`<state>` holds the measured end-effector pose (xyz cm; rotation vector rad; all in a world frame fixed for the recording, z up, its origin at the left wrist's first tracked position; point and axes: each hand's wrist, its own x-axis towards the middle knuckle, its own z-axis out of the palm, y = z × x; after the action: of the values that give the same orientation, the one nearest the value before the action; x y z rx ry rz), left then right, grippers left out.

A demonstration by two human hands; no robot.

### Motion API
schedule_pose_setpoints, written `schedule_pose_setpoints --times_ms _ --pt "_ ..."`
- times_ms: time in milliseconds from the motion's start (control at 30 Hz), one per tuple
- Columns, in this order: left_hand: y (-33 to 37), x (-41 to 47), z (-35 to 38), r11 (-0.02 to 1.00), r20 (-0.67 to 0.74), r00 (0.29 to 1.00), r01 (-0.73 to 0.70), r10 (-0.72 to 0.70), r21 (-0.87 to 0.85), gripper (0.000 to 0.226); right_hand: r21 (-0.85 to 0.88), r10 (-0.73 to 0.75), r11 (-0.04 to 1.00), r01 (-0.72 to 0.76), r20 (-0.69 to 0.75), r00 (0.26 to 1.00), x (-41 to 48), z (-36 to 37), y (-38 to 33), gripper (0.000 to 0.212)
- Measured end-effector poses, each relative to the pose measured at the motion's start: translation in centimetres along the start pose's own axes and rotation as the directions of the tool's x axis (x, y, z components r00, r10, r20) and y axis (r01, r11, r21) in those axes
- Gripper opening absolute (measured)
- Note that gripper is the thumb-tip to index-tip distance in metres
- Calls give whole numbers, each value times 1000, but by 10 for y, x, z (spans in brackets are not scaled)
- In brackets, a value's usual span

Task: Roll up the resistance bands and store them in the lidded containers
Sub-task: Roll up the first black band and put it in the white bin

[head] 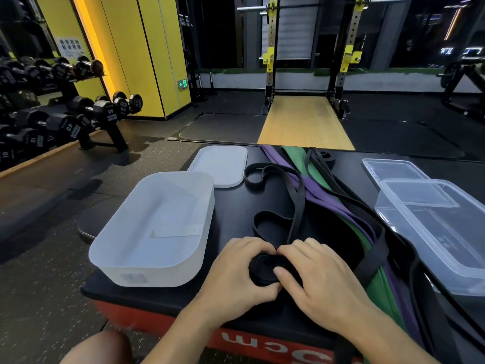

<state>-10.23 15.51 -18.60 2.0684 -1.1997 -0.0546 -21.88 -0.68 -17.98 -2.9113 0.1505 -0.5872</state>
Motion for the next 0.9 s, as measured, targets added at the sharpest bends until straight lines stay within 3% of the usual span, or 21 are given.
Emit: schedule_pose_setpoints --times_ms 133,467,667,900 --pt "1 -2 -3 999 47 999 0 2 -45 49 -22 -3 1000 4 44 999 0 -1 -1 29" --pt "1 -3 -4 989 48 999 -10 17 -146 71 -73 46 997 -31 226 973 4 -6 0 62" --pt "3 1 2 997 47 997 65 -63 -44 80 -28 50 999 -44 272 961 5 -8 3 70" --pt "2 1 9 981 -46 997 64 -56 184 71 62 79 993 -98 258 963 6 -14 0 55"
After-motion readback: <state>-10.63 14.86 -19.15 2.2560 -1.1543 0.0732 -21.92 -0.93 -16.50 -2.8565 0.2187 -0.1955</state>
